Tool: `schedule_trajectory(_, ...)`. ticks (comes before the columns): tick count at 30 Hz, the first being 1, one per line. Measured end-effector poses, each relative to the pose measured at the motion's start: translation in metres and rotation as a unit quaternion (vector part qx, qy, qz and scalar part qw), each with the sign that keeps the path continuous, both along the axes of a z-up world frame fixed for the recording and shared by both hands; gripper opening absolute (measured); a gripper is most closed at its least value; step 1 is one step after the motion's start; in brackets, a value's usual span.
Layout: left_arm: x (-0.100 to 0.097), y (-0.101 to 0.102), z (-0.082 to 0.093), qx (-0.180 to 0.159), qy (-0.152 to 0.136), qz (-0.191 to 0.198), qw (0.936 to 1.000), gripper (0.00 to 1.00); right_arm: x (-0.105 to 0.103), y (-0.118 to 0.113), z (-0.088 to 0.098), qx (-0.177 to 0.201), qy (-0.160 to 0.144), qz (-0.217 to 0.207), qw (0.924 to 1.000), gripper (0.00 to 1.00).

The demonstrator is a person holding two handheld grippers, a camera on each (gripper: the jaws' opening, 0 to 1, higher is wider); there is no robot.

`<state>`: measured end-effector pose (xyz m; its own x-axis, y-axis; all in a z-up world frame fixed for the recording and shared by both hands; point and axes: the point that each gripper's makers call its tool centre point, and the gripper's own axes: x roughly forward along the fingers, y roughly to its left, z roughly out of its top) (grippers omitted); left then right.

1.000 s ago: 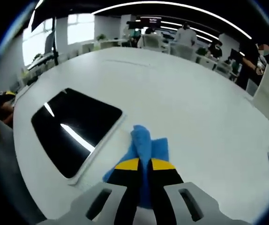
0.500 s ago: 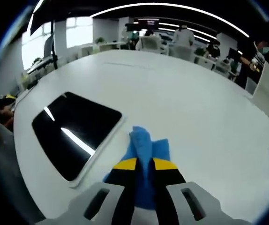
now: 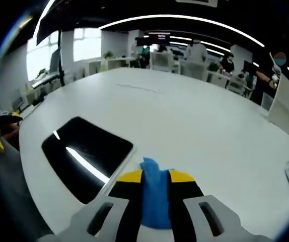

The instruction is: Wipe the mirror surface with the cleaning cloth until all visible marks leave the cleaned area.

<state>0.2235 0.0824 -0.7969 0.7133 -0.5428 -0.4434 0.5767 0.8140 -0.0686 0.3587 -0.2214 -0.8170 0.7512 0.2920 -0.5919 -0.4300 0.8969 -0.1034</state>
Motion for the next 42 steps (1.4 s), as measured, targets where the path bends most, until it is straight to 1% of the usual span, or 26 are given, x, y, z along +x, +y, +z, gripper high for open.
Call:
schedule_trajectory(4, 0.0, 0.0, 0.0, -0.001, -0.001, -0.001, 1.0, 0.84, -0.008, -0.002, 0.008, -0.001, -0.009, 0.005, 0.9999, 0.16)
schedule_trajectory(7, 0.0, 0.0, 0.0, -0.002, -0.001, -0.001, 1.0, 0.84, -0.013, -0.007, 0.015, 0.006, -0.018, 0.001, 0.9998, 0.17)
schedule_trajectory(14, 0.0, -0.001, 0.001, -0.003, -0.002, -0.002, 1.0, 0.84, -0.029, -0.016, 0.043, 0.012, -0.054, -0.007, 0.9984, 0.17)
schedule_trajectory(16, 0.0, -0.001, 0.001, -0.003, -0.002, -0.002, 1.0, 0.84, -0.034, -0.016, 0.048, 0.021, -0.059, -0.009, 0.998, 0.18)
schedule_trajectory(18, 0.0, -0.001, 0.001, -0.003, -0.002, -0.001, 1.0, 0.84, -0.041, -0.016, 0.052, 0.028, -0.062, -0.011, 0.9976, 0.18)
schedule_trajectory(19, 0.0, -0.001, 0.001, -0.003, -0.002, -0.001, 1.0, 0.84, -0.046, -0.016, 0.055, 0.029, -0.067, -0.012, 0.9972, 0.18)
schedule_trajectory(22, 0.0, -0.001, 0.001, -0.003, -0.002, -0.002, 1.0, 0.84, -0.058, -0.018, 0.058, 0.03, -0.07, -0.011, 0.9971, 0.18)
schedule_trajectory(25, -0.001, -0.002, 0.001, -0.004, -0.002, -0.004, 1.0, 0.84, -0.071, -0.019, 0.064, 0.038, -0.08, -0.019, 0.9959, 0.19)
schedule_trajectory(28, 0.0, -0.002, 0.001, -0.003, -0.001, -0.006, 1.0, 0.84, -0.082, -0.022, 0.066, 0.032, -0.09, -0.023, 0.9951, 0.2)
schedule_trajectory(30, -0.001, -0.002, 0.001, -0.003, -0.001, -0.006, 1.0, 0.84, -0.09, -0.022, 0.067, 0.039, -0.093, -0.028, 0.9945, 0.25)
schedule_trajectory(35, 0.0, -0.002, 0.001, -0.003, -0.001, -0.007, 1.0, 0.84, -0.107, -0.02, 0.062, 0.042, -0.098, -0.034, 0.9937, 0.34)
schedule_trajectory(37, -0.001, -0.003, 0.001, -0.003, 0.0, -0.008, 1.0, 0.84, -0.115, -0.019, 0.057, 0.044, -0.091, -0.041, 0.9941, 0.37)
schedule_trajectory(39, -0.001, -0.003, 0.001, -0.003, 0.0, -0.009, 1.0, 0.84, -0.122, -0.018, 0.05, 0.033, -0.091, -0.039, 0.9945, 0.41)
schedule_trajectory(41, -0.001, -0.003, 0.001, -0.003, 0.0, -0.01, 0.9999, 0.84, -0.126, -0.017, 0.045, 0.031, -0.088, -0.04, 0.9948, 0.45)
schedule_trajectory(42, -0.001, -0.003, 0.001, -0.003, 0.001, -0.01, 0.9999, 0.84, -0.13, -0.017, 0.039, 0.032, -0.086, -0.041, 0.9949, 0.45)
